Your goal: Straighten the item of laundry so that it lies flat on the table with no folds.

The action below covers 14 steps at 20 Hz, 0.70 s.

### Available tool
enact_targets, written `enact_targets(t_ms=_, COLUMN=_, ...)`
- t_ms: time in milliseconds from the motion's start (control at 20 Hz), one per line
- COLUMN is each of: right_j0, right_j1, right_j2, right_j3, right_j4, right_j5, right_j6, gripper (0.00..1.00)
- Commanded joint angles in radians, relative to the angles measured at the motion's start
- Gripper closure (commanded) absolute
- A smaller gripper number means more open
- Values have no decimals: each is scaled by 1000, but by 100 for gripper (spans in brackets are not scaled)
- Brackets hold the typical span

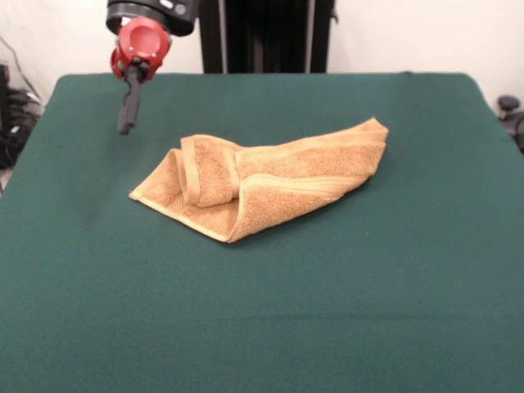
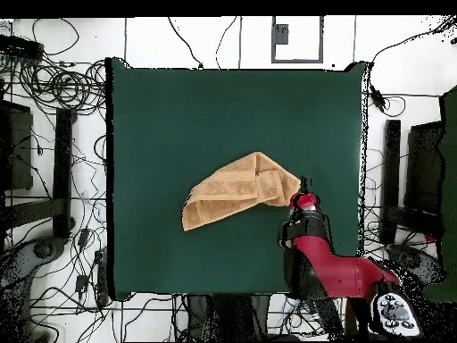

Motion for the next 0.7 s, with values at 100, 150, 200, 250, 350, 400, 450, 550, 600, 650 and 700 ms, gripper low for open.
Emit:
enact_targets(t_ms=100, right_j0=-1, right_j1=23, right_j2=161, right_j3=140, right_j4=-16, right_j5=-35, right_j6=139, gripper=0)
enact_targets(t_ms=150, right_j0=-31, right_j1=18, right_j2=198, right_j3=129, right_j4=-50, right_j5=-2, right_j6=158, gripper=0)
enact_targets(t_ms=200, right_j0=-43, right_j1=19, right_j2=215, right_j3=132, right_j4=-57, right_j5=2, right_j6=165, gripper=0)
enact_targets(t_ms=250, right_j0=-55, right_j1=14, right_j2=236, right_j3=136, right_j4=-65, right_j5=13, right_j6=172, gripper=0)
enact_targets(t_ms=350, right_j0=-81, right_j1=13, right_j2=274, right_j3=144, right_j4=-80, right_j5=26, right_j6=184, gripper=0)
enact_targets(t_ms=400, right_j0=-93, right_j1=15, right_j2=292, right_j3=149, right_j4=-88, right_j5=32, right_j6=187, gripper=0)
enact_targets(t_ms=450, right_j0=-106, right_j1=15, right_j2=308, right_j3=154, right_j4=-93, right_j5=38, right_j6=187, gripper=0)
enact_targets(t_ms=550, right_j0=-139, right_j1=19, right_j2=353, right_j3=158, right_j4=-124, right_j5=74, right_j6=191, gripper=0)
enact_targets(t_ms=600, right_j0=-158, right_j1=21, right_j2=378, right_j3=162, right_j4=-139, right_j5=93, right_j6=195, gripper=0)
enact_targets(t_ms=650, right_j0=-182, right_j1=21, right_j2=406, right_j3=166, right_j4=-158, right_j5=117, right_j6=200, gripper=0)
enact_targets(t_ms=700, right_j0=-197, right_j1=27, right_j2=420, right_j3=166, right_j4=-167, right_j5=127, right_j6=198, gripper=0)
